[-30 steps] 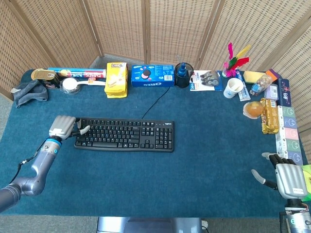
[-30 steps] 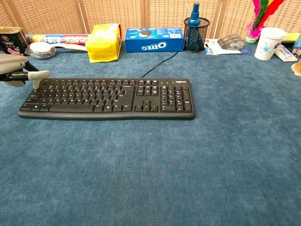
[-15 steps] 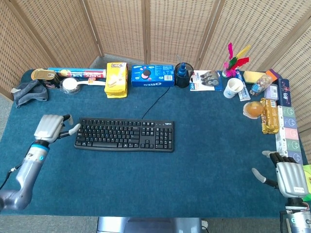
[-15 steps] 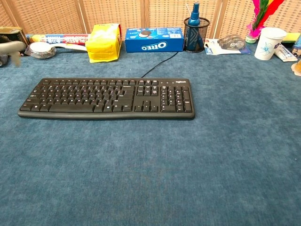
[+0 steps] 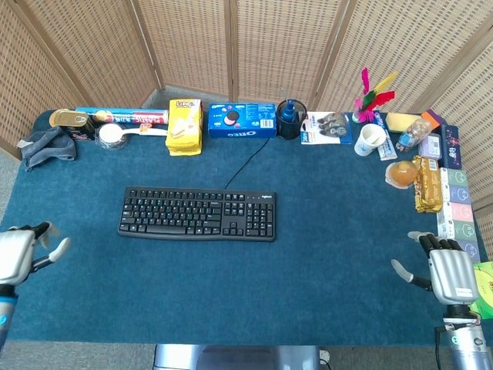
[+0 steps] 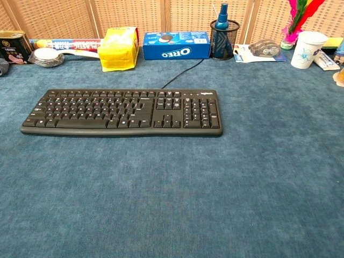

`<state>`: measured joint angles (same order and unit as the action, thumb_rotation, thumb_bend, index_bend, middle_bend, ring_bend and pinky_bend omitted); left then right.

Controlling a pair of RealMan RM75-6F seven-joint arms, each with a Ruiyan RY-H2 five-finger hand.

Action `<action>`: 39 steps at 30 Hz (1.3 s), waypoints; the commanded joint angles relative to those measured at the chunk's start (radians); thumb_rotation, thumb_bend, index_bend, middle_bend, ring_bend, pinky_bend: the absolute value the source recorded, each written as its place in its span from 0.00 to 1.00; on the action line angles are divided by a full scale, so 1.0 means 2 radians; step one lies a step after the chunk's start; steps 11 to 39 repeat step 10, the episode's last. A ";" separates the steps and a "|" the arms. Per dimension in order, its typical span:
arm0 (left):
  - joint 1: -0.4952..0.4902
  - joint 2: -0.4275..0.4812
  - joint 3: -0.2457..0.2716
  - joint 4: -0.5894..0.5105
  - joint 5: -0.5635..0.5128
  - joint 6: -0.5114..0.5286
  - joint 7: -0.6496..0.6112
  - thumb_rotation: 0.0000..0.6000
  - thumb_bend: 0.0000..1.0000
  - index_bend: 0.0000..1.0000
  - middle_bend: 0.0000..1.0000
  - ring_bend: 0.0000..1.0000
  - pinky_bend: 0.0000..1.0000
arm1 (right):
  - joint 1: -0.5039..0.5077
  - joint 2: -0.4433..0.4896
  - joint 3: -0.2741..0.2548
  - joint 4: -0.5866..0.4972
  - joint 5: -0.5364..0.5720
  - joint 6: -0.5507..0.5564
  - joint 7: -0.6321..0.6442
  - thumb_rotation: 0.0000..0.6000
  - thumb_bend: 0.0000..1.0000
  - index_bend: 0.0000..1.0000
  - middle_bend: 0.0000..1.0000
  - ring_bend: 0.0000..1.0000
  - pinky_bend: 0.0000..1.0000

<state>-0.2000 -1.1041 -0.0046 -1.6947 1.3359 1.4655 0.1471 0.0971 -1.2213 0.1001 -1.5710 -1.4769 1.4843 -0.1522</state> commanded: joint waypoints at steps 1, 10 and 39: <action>0.052 0.013 0.025 -0.021 0.036 0.069 0.005 0.00 0.19 0.48 0.57 0.51 0.45 | 0.002 -0.002 0.000 0.000 0.000 -0.002 -0.002 0.00 0.27 0.29 0.38 0.39 0.36; 0.056 0.011 0.015 -0.031 0.068 0.080 0.025 0.00 0.19 0.48 0.55 0.48 0.43 | 0.001 -0.007 0.001 0.004 0.003 0.003 -0.001 0.00 0.27 0.29 0.38 0.39 0.36; 0.056 0.011 0.015 -0.031 0.068 0.080 0.025 0.00 0.19 0.48 0.55 0.48 0.43 | 0.001 -0.007 0.001 0.004 0.003 0.003 -0.001 0.00 0.27 0.29 0.38 0.39 0.36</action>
